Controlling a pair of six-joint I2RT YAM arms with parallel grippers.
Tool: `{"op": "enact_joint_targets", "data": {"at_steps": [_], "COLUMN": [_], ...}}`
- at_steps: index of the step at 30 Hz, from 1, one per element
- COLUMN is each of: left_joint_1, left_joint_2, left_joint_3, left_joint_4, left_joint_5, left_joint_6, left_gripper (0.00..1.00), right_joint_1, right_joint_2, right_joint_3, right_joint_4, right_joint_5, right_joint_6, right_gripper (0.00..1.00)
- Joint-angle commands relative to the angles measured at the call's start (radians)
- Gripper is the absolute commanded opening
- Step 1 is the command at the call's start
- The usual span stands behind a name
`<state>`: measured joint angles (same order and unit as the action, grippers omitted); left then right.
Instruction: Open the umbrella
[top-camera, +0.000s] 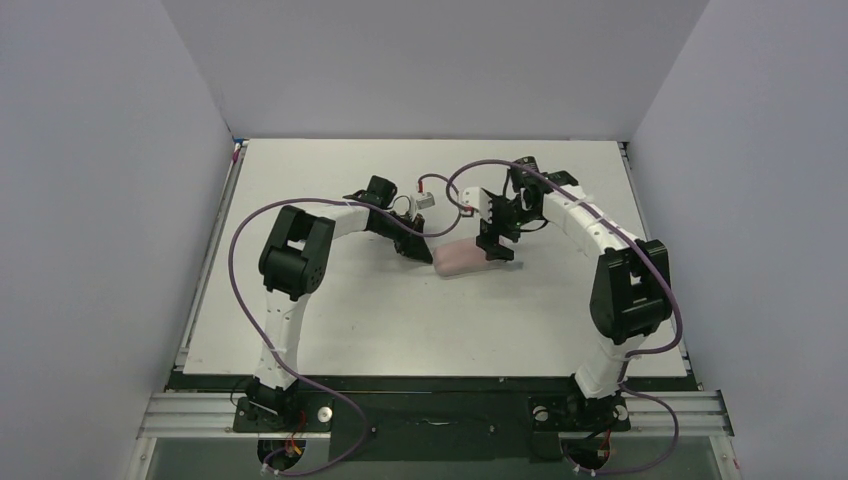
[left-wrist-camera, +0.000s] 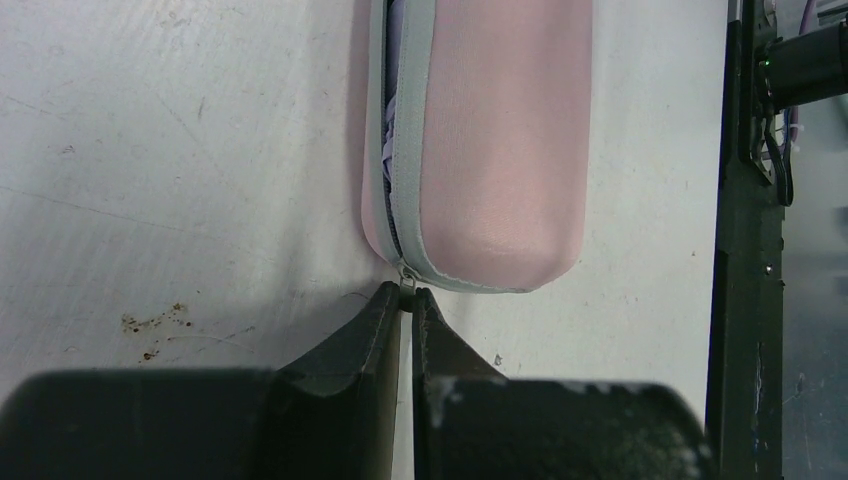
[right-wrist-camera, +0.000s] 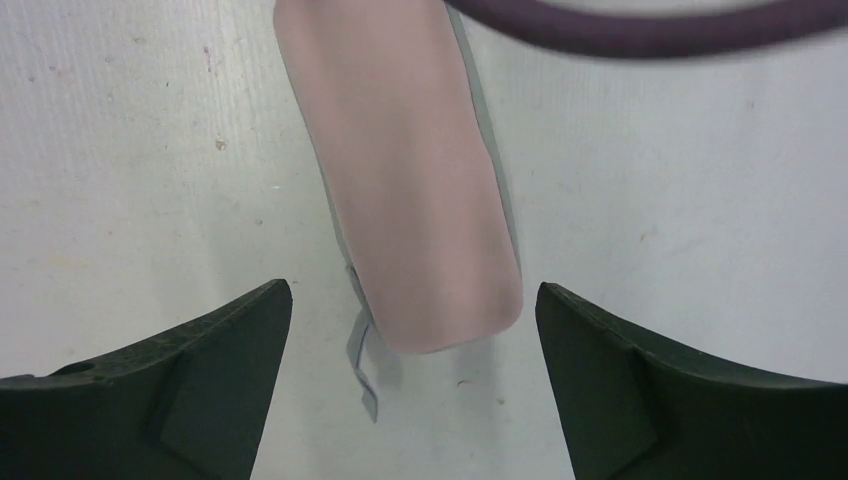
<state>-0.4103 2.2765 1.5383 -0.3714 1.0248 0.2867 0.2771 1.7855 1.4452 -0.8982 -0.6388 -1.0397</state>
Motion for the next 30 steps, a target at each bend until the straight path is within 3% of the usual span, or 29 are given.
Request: {"op": "enact_joint_targets", "data": {"at_steps": [1, 19, 21, 26, 30], "left_joint_1": [-0.004, -0.001, -0.001, 0.011, 0.023], "left_joint_2": [0.037, 0.037, 0.035, 0.011, -0.027], "left_joint_3": [0.023, 0.025, 0.024, -0.014, -0.107], "left_joint_4": [-0.056, -0.066, -0.067, -0.027, 0.107], "left_joint_5": [-0.021, -0.011, -0.010, 0.002, 0.023], "left_joint_6": [0.046, 0.042, 0.040, -0.025, -0.156], "left_gripper": [0.00, 0.00, 0.00, 0.00, 0.00], "right_joint_1": [0.055, 0.147, 0.150, 0.144, 0.139], "right_joint_2": [-0.011, 0.145, 0.155, 0.161, 0.162], "right_joint_3": [-0.021, -0.002, -0.003, -0.028, -0.038], "right_joint_4": [0.079, 0.056, 0.055, 0.074, 0.102], "right_joint_5": [-0.014, 0.148, 0.184, 0.249, 0.276], "right_joint_6": [-0.233, -0.507, -0.520, -0.509, -0.470], "right_gripper": [0.88, 0.89, 0.84, 0.51, 0.38]}}
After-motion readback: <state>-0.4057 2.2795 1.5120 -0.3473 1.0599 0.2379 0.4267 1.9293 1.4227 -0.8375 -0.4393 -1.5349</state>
